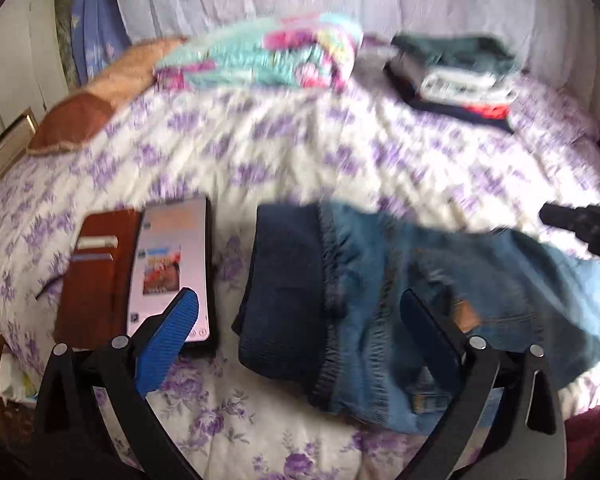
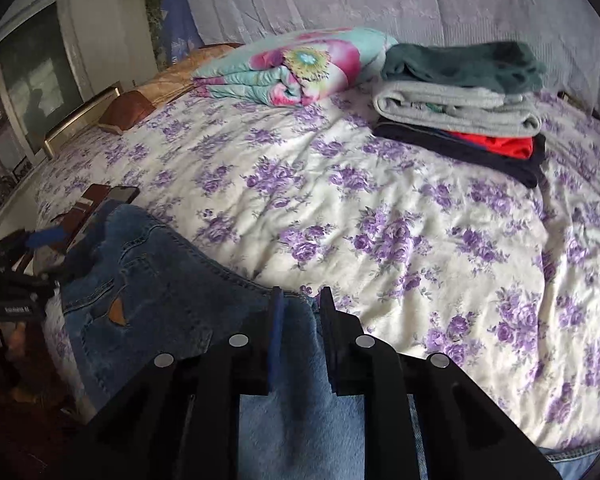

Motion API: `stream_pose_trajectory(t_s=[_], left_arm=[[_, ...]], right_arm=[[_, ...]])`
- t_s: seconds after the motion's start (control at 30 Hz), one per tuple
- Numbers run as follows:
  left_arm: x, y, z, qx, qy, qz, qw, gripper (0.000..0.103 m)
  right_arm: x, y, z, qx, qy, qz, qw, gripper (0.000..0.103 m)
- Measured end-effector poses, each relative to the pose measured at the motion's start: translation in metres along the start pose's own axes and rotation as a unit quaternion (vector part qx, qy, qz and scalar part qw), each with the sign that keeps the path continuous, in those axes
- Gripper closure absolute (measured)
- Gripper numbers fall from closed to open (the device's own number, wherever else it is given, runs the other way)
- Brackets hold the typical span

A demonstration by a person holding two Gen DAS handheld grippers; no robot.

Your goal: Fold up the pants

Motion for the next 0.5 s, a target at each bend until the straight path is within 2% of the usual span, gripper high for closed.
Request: stream_pose_trajectory(t_s=[0.03, 0.07, 0.1, 0.13, 0.17, 0.2, 0.23, 0.3, 0.33, 0.37, 0.4, 0.43, 0.47, 0.5], left_arm=[[0.005, 0.001, 0.007, 0.006, -0.022, -0.001, 0.9997, 0.004], [0.011, -0.001, 0.007, -0.002, -0.042, -0.007, 0.9991, 0.004], [0.017, -0.006, 0.001, -0.019, -0.049, -0.017, 0.9984, 0.004], [0.022, -0.015, -0.01, -0.042, -0.047, -0.033, 0.9975, 0.004], [0.026, -0.029, -0.028, -0.066, -0.025, -0.06, 0.9957, 0.004], [0.026, -0.035, -0.036, -0.064, -0.001, -0.085, 0.9943, 0.004], [0.029, -0.036, -0.037, -0.046, 0.007, -0.103, 0.9936, 0.004], [0.031, -0.031, -0.033, -0.048, 0.016, -0.107, 0.9929, 0.004], [0.031, -0.027, -0.028, -0.05, 0.015, -0.1, 0.9936, 0.004], [0.031, -0.021, -0.015, -0.034, 0.005, -0.087, 0.9957, 0.004], [0.033, -0.012, -0.001, -0.008, -0.018, -0.073, 0.9972, 0.004], [0.036, -0.009, 0.007, 0.007, -0.038, -0.065, 0.9972, 0.004], [0.04, -0.007, 0.012, 0.012, -0.062, -0.059, 0.9963, 0.005], [0.044, -0.011, 0.01, 0.002, -0.07, -0.062, 0.9956, 0.005]], right_arm=[[-0.006, -0.004, 0.0, -0.005, 0.008, 0.006, 1.0, 0.084], [-0.012, -0.011, -0.006, -0.018, 0.02, 0.008, 1.0, 0.082], [-0.018, -0.021, -0.017, -0.039, 0.029, 0.008, 0.999, 0.077], [-0.021, -0.035, -0.034, -0.07, 0.035, 0.005, 0.997, 0.075], [-0.024, -0.044, -0.045, -0.08, 0.044, -0.002, 0.996, 0.075], [-0.023, -0.046, -0.045, -0.065, 0.045, -0.01, 0.997, 0.075], [-0.023, -0.044, -0.041, -0.066, 0.045, -0.013, 0.997, 0.075], [-0.024, -0.036, -0.024, -0.053, 0.039, -0.003, 0.998, 0.074], [-0.024, -0.031, -0.01, -0.033, 0.033, 0.007, 0.999, 0.068], [-0.025, -0.027, 0.002, -0.016, 0.027, 0.017, 0.999, 0.064], [-0.026, -0.027, 0.012, -0.004, 0.025, 0.024, 0.999, 0.056], [-0.027, -0.03, 0.018, 0.004, 0.028, 0.028, 0.999, 0.052], [-0.029, -0.036, 0.019, 0.002, 0.033, 0.028, 0.999, 0.047], [-0.03, -0.045, 0.015, -0.011, 0.04, 0.025, 0.999, 0.044]])
Point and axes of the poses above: each gripper's, at about its wrist camera, not at the fingertips, and z roughly against the way its jaws point, x to its right, y to its top, the point moved 8 cm from there along -z, roughly the way its jaws point, and after that the axes turned 10 degrees about z, right-handed, at the moved point
